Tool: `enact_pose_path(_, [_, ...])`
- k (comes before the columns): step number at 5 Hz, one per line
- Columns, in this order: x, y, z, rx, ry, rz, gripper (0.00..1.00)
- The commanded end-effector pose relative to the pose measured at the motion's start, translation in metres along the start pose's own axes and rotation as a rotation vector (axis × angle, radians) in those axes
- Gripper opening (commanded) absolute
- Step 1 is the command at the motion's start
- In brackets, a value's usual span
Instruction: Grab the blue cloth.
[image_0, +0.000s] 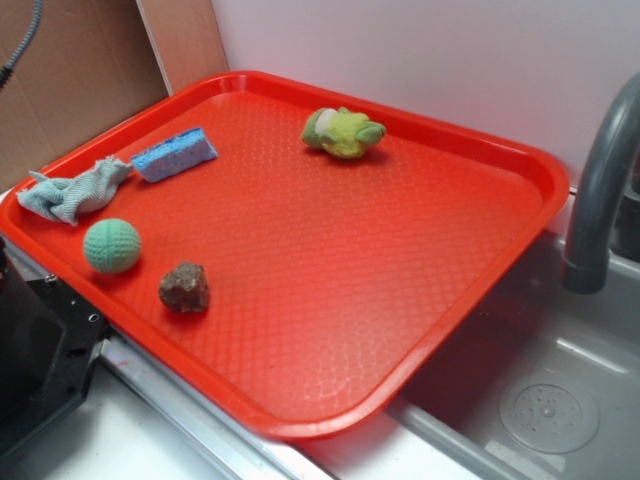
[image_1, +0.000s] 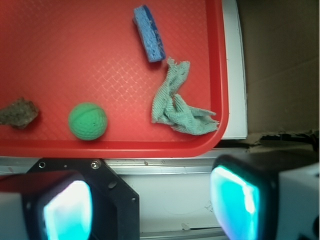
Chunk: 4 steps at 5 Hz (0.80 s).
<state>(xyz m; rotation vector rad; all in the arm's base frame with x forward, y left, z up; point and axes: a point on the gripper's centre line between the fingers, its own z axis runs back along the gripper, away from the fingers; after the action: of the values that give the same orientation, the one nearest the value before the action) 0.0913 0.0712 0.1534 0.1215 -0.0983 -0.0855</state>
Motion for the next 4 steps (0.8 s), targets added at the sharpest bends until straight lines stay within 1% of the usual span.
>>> enact_pose_path(1, [0.019,0.013,-0.03,-0.048,0.004,-0.064,1.0])
enact_pose_path(2, [0.033,0.018,-0.063,-0.081,0.023,-0.162,1.0])
enact_pose_path(3, [0.039,0.025,-0.089,-0.079,0.079,-0.175,1.0])
enact_pose_path(4, [0.042,0.026,-0.112,-0.08,0.139,-0.188,1.0])
